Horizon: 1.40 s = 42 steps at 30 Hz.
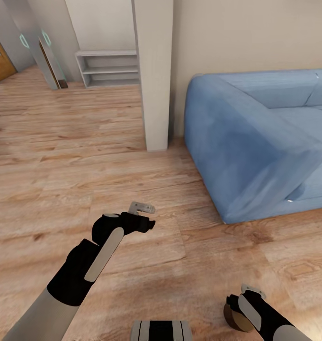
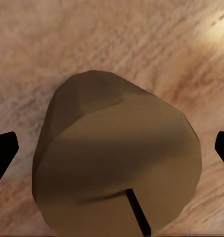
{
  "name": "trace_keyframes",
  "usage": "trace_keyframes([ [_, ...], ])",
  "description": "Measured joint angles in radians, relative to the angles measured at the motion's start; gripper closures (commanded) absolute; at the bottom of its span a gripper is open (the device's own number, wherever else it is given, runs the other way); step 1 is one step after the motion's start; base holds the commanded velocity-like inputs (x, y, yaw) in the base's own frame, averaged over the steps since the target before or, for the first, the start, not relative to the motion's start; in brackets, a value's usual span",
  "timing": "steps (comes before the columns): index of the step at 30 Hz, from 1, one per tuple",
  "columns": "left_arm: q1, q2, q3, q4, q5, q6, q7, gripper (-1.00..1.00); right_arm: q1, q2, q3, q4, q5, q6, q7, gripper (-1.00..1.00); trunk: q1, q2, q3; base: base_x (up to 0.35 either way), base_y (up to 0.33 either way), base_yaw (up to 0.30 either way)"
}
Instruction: Place each of the two pumpkins and all three candles from the living room inside a cabinet in the living room (use any cabinet), then make sure every cabinet is closed, and position the cauldron so it is next to a table in the living room.
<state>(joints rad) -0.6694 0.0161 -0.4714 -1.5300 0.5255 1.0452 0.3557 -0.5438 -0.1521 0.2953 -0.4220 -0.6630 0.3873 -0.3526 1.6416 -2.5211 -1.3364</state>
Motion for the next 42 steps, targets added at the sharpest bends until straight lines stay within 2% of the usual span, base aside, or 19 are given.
trace_keyframes([
  [2, 0.000, 0.000, 0.000, 0.000, 0.000, 0.000, 0.000, -1.00, 0.000, 0.000, 0.000, 0.000, 0.000, 0.001, 0.000, -1.00, 0.001, 0.000, -0.008, 0.000, 0.000, 0.000],
  [18, 0.000, 0.000, -0.001, 0.000, 0.000, 0.000, 0.000, -1.00, 0.000, 0.000, 0.000, 0.001, 0.000, 0.006, 0.000, -1.00, 0.001, -0.001, -0.008, 0.000, 0.000, 0.000],
  [23, 0.000, 0.000, -0.001, 0.000, 0.000, 0.000, 0.000, -1.00, 0.000, 0.000, 0.000, 0.001, 0.000, 0.006, 0.000, -1.00, 0.003, -0.002, -0.027, 0.000, 0.000, 0.000],
  [42, 0.000, 0.000, -0.001, 0.000, 0.000, 0.000, 0.000, -1.00, 0.000, 0.000, 0.000, 0.001, 0.000, 0.006, 0.000, -1.00, 0.003, -0.002, -0.027, 0.000, 0.000, 0.000],
])
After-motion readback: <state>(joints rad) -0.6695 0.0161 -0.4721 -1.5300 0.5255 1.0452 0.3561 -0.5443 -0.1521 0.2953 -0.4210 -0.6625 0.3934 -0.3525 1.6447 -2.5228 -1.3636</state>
